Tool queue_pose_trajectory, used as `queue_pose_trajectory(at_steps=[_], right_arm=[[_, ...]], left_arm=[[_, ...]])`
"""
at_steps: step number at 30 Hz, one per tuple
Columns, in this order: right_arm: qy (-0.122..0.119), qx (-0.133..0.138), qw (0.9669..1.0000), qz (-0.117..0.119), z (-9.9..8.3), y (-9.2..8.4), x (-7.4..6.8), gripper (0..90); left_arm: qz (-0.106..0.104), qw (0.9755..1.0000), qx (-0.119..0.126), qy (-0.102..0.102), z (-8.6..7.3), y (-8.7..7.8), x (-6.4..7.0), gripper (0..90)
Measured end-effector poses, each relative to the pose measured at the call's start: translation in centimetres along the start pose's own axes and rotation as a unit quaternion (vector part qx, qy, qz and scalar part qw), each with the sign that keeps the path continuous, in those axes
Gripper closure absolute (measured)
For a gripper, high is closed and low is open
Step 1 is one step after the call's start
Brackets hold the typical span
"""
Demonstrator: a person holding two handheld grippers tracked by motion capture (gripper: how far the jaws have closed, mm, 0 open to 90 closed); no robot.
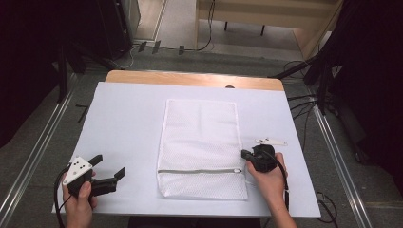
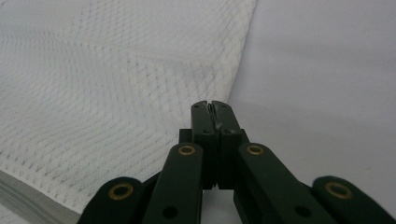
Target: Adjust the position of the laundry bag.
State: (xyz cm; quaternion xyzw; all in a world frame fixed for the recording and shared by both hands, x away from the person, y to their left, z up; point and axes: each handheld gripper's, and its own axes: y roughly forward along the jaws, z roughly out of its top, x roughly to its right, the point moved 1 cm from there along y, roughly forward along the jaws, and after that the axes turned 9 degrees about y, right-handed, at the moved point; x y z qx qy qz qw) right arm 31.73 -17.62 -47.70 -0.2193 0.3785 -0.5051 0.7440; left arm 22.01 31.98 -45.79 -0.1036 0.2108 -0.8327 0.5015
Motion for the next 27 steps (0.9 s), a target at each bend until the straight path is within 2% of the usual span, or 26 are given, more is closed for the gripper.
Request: queue_pose_trajectory(at_steps=[2, 5, 9, 10, 14, 16, 17, 18, 21, 24, 25, 27], right_arm=[[0.000, 0.002, 1.0000, 0.005, 0.0, -0.1, 0.1, 89.1], [0.002, 0.005, 0.9999, 0.012, 0.1, -0.6, 0.2, 82.4], [-0.002, 0.020, 0.9995, 0.025, 0.4, -2.2, 0.7, 72.1], [-0.002, 0.025, 0.9993, 0.028, 0.3, -2.8, 0.9, 69.9], [-0.003, 0.034, 0.9989, 0.031, -0.4, -4.6, 1.2, 65.4], [-0.005, 0.035, 0.9988, 0.032, -0.6, -4.8, 1.3, 64.6], [-0.006, 0.043, 0.9984, 0.035, -1.5, -5.6, 1.4, 61.1], [-0.006, 0.043, 0.9984, 0.035, -1.5, -5.6, 1.4, 61.1], [-0.016, 0.048, 0.9978, 0.042, -3.0, -6.2, 1.5, 56.6], [-0.032, 0.047, 0.9973, 0.046, -4.1, -6.8, 1.3, 53.6], [-0.033, 0.050, 0.9971, 0.048, -4.2, -7.0, 1.3, 53.0], [-0.035, 0.056, 0.9965, 0.052, -4.4, -7.3, 1.1, 51.0]], left_arm=[[0.000, 1.0000, 0.001, 0.005, 0.0, 0.0, 0.0, 2.4], [0.002, 1.0000, 0.003, 0.004, 0.0, 0.0, 0.0, 2.3], [0.002, 1.0000, 0.004, 0.002, -0.1, 0.0, 0.0, 2.6], [0.006, 1.0000, 0.005, 0.003, -0.1, -0.1, 0.0, 5.1], [0.004, 0.9999, 0.009, 0.002, -0.1, -0.1, 0.1, 6.2], [0.005, 0.9999, 0.009, 0.003, -0.1, -0.1, 0.2, 6.2], [0.005, 0.9999, 0.010, 0.007, 0.0, -0.1, 0.4, 6.2], [0.005, 0.9999, 0.010, 0.007, 0.0, -0.1, 0.4, 6.2], [0.011, 0.9992, 0.005, 0.039, 0.3, -0.2, 1.5, 6.2], [-0.004, 0.9990, 0.011, 0.044, 0.8, -0.2, 2.7, 6.2], [-0.004, 0.9990, 0.011, 0.044, 0.8, -0.2, 2.7, 6.2], [-0.022, 0.9985, 0.017, 0.047, 1.4, 0.0, 4.1, 6.2]])
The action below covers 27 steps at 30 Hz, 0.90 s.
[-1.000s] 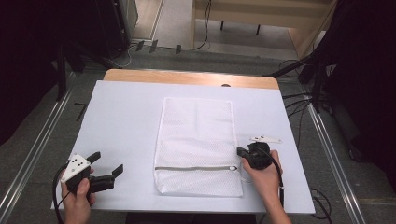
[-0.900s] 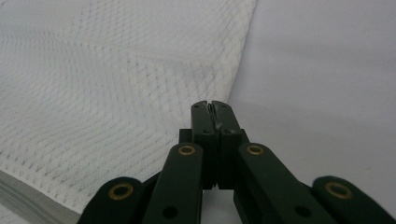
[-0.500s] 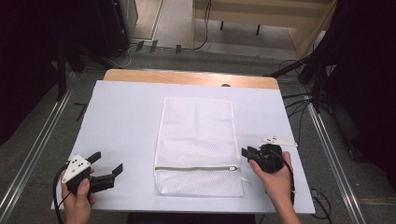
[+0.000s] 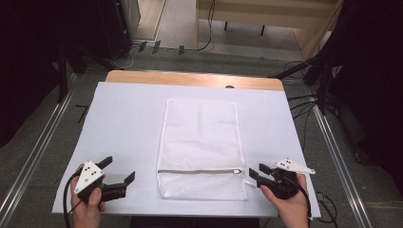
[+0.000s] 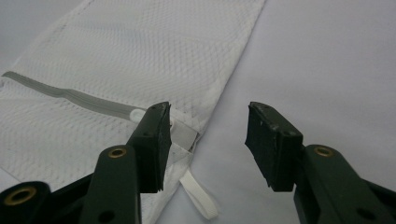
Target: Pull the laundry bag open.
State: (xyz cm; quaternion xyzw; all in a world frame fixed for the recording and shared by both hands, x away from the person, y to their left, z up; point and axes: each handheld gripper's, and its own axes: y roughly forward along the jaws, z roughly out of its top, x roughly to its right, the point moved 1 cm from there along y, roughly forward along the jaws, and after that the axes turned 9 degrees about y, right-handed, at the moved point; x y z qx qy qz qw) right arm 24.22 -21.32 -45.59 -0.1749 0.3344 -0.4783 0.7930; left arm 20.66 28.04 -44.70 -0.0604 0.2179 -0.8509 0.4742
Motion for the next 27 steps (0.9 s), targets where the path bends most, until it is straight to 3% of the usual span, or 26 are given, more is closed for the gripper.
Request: queue_pose_trajectory(at_steps=[4, 5, 7, 14, 16, 19, 21, 27], right_arm=[[-0.007, 0.006, 0.9999, 0.007, 0.2, -0.4, -0.5, 48.9], [-0.008, 0.005, 0.9999, 0.008, 0.2, -0.4, -0.6, 48.6], [-0.012, 0.004, 0.9999, 0.012, 0.3, -0.3, -0.8, 47.8], [-0.023, -0.005, 0.9993, 0.028, 0.1, 0.3, -1.4, 46.0], [-0.028, -0.010, 0.9990, 0.033, -0.2, 0.6, -1.5, 45.8], [-0.029, -0.015, 0.9987, 0.038, -0.4, 0.9, -1.5, 45.3], [-0.033, -0.018, 0.9985, 0.041, -0.6, 1.1, -1.4, 44.2], [-0.032, -0.035, 0.9979, 0.044, -1.8, 1.4, -1.0, 41.6]], left_arm=[[-0.020, 0.9998, 0.003, 0.005, 1.2, 0.7, 1.6, 6.2], [-0.035, 0.9993, 0.005, 0.010, 2.2, 1.4, 2.8, 6.2], [-0.052, 0.9985, 0.007, 0.013, 2.9, 2.1, 3.8, 6.2], [-0.111, 0.9934, 0.005, 0.028, 5.4, 5.1, 7.9, 6.3], [-0.115, 0.9930, 0.005, 0.027, 6.0, 5.9, 8.9, 8.3], [-0.100, 0.9944, -0.006, 0.032, 6.6, 7.0, 10.4, 18.1], [-0.118, 0.9924, -0.014, 0.032, 6.9, 7.9, 11.4, 19.2], [-0.142, 0.9894, -0.020, 0.024, 7.7, 10.1, 13.4, 19.7]])
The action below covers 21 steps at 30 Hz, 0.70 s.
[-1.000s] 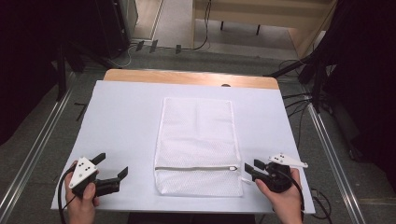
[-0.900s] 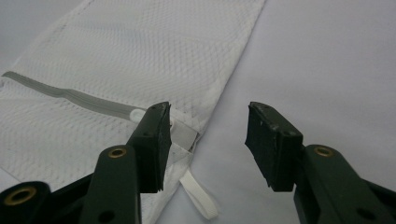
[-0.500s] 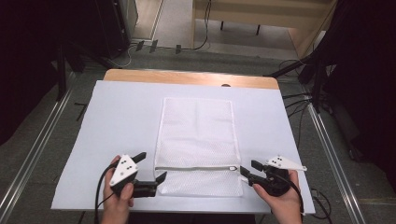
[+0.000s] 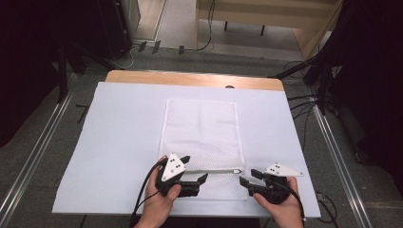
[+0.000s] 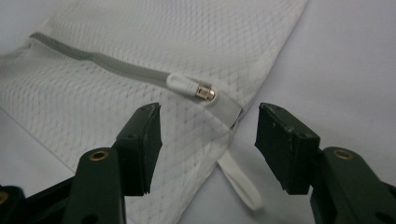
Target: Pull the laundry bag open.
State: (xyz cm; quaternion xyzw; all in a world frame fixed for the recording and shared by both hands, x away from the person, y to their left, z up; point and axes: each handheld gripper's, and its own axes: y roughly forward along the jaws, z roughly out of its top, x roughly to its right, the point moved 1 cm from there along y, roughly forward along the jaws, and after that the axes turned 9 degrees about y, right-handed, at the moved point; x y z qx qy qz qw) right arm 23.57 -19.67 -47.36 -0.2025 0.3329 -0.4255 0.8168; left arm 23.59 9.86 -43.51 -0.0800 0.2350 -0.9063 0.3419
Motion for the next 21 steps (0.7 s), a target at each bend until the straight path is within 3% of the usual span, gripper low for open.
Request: queue_pose_trajectory(at_steps=[4, 9, 12, 14, 18, 19, 21], right_arm=[[-0.002, -0.013, 0.9999, -0.002, -1.0, 0.5, 0.1, 41.1], [-0.002, -0.011, 0.9999, -0.005, -1.5, 1.0, -0.1, 41.2], [-0.007, -0.003, 0.9999, -0.011, -1.8, 1.3, -0.3, 41.1], [-0.008, 0.002, 0.9998, -0.016, -1.9, 1.4, -0.5, 41.5], [-0.015, 0.015, 0.9992, -0.034, -2.4, 1.6, -1.4, 45.1], [-0.020, 0.019, 0.9978, -0.060, -2.6, 1.7, -1.8, 51.3], [-0.014, 0.023, 0.9962, -0.083, -2.6, 1.8, -2.0, 60.0]], left_arm=[[-0.009, 0.9999, 0.004, -0.009, 0.6, 1.1, 0.5, 20.1], [-0.005, 0.9999, -0.010, -0.001, 0.6, 1.4, 0.9, 23.4], [-0.035, 0.9992, 0.000, -0.019, 0.5, 1.7, 0.7, 23.0], [-0.037, 0.9991, -0.005, -0.019, 0.5, 1.9, 0.8, 26.3], [-0.037, 0.9989, -0.022, -0.019, 0.7, 2.8, 1.3, 32.6], [-0.043, 0.9983, -0.032, -0.022, 0.8, 3.3, 1.6, 34.1], [-0.048, 0.9980, -0.035, -0.023, 0.9, 3.6, 1.6, 37.0]])
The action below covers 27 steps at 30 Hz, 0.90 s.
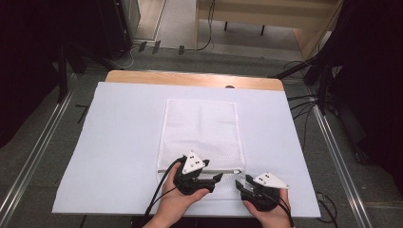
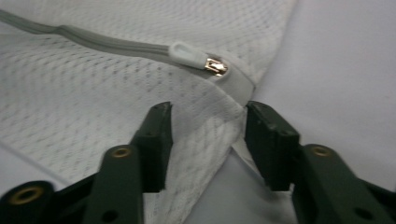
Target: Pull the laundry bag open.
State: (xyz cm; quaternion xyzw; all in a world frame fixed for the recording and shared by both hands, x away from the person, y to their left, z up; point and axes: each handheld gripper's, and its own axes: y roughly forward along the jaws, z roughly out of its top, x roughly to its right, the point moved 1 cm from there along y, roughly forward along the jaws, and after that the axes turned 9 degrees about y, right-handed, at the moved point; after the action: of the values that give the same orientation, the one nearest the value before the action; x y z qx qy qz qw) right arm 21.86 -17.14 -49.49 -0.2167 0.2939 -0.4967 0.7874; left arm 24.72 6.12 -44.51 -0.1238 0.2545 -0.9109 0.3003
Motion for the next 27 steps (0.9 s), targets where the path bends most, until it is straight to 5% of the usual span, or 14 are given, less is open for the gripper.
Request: queue_pose_trajectory(at_steps=[3, 8, 11, 15, 27], right_arm=[[0.004, 0.006, 0.9996, -0.027, 0.0, 0.0, -0.1, 71.7], [0.021, 0.014, 0.9995, -0.020, 0.0, 0.0, 0.7, 89.0], [0.027, 0.015, 0.9995, -0.007, 0.1, 0.0, 0.8, 90.0], [-0.003, 0.037, 0.9993, -0.012, 0.0, -0.5, 0.1, 90.0], [-0.055, 0.065, 0.9963, -0.012, 0.3, -1.3, -1.5, 90.0]], left_arm=[[-0.026, 0.9996, -0.012, 0.003, 0.6, 1.6, 0.1, 41.1], [-0.050, 0.9983, -0.028, 0.011, 1.0, 3.4, 0.0, 47.1], [-0.067, 0.9969, -0.041, 0.012, 0.7, 4.3, 0.2, 48.9], [-0.085, 0.9951, -0.049, 0.011, 0.7, 4.9, 0.2, 55.2], [-0.128, 0.9909, -0.033, -0.027, 1.2, 4.8, -0.2, 66.7]])
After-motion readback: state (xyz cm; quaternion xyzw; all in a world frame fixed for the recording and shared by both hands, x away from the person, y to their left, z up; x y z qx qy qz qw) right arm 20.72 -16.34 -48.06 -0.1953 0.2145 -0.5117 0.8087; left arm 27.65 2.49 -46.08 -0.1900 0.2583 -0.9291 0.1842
